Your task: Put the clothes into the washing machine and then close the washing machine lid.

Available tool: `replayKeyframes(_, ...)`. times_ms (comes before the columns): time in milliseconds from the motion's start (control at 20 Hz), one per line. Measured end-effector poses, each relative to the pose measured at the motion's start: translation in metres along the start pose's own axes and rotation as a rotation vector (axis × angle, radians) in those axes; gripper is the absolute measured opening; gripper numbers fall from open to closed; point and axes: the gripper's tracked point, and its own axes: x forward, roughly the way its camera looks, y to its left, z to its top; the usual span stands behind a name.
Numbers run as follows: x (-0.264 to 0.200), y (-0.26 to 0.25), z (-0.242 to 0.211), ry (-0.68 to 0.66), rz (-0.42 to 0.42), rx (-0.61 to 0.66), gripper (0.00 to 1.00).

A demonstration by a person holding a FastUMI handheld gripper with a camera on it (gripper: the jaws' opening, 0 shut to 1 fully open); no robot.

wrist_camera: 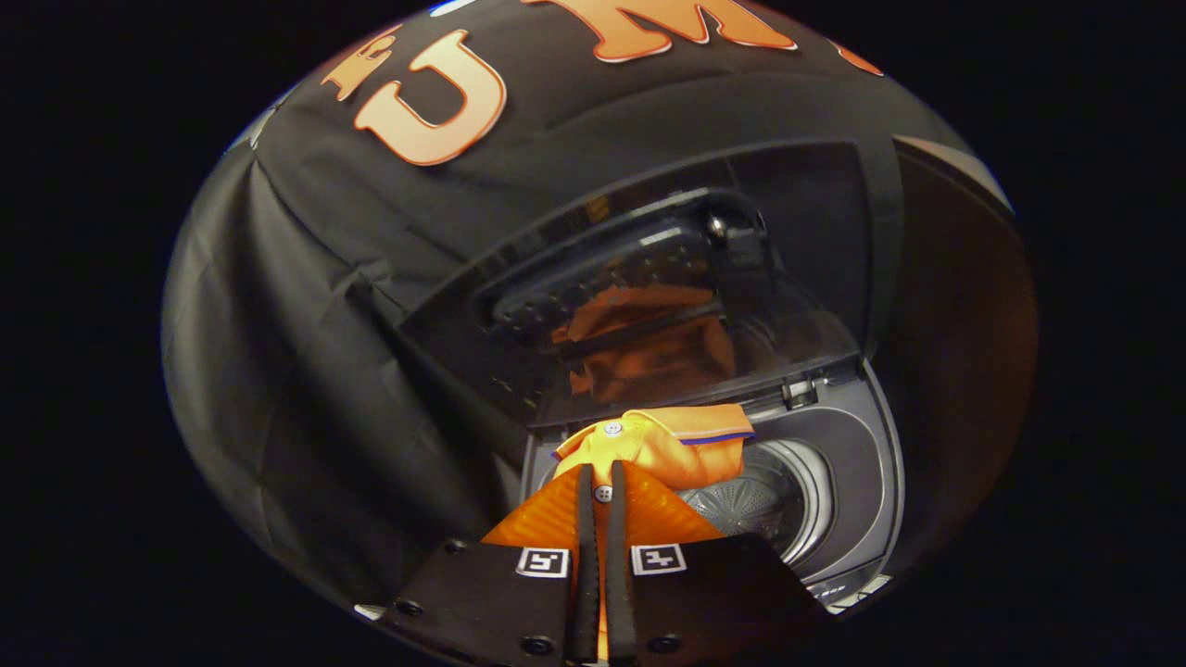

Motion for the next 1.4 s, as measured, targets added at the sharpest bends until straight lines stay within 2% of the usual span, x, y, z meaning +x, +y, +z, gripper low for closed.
replayKeyframes(650,0.079,-0.08,-0.076,0.171,-0.201,0.023,0.11)
replayKeyframes(1000,0.103,-0.105,-0.09,0.217,-0.26,-0.054,0.12)
replayKeyframes(1400,0.104,-0.119,-0.086,0.228,-0.273,-0.052,0.13)
